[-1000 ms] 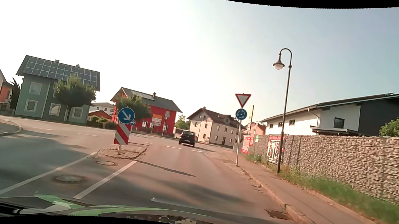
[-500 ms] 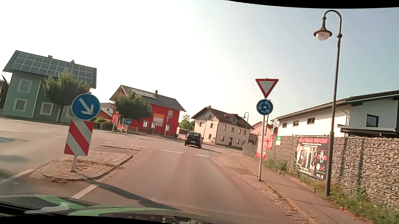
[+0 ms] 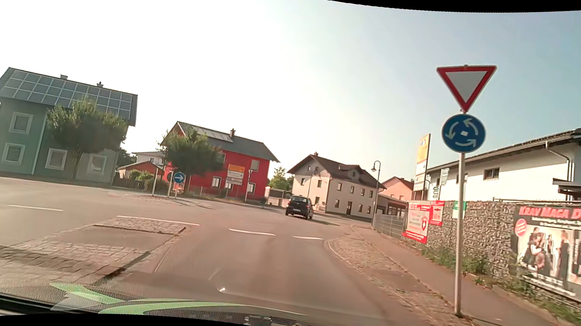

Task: Follow the waypoints while adhering to traffic rules and regulations

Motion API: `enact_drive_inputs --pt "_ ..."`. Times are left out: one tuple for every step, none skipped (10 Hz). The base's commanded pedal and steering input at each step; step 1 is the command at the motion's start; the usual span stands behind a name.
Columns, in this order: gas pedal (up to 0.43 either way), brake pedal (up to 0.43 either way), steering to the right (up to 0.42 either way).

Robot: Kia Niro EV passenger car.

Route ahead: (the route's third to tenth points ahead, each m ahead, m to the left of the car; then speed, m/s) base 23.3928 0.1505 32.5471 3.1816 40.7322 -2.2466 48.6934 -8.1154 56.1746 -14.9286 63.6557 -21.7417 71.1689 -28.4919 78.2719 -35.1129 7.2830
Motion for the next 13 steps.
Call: enact_drive_inputs --pt "0.110 0.000 -0.031" --pt "0.118 0.000 -0.030" --pt "0.118 0.000 -0.029" --pt "0.118 0.000 -0.029" --pt "0.130 0.000 -0.027" --pt "0.130 0.000 -0.021" --pt "0.130 0.000 -0.014" --pt "0.138 0.000 -0.011" --pt "0.138 0.000 -0.008" --pt "0.138 0.000 -0.005" --pt "0.138 0.000 -0.002" --pt "0.138 0.000 -0.001" --pt "0.138 0.000 0.000"
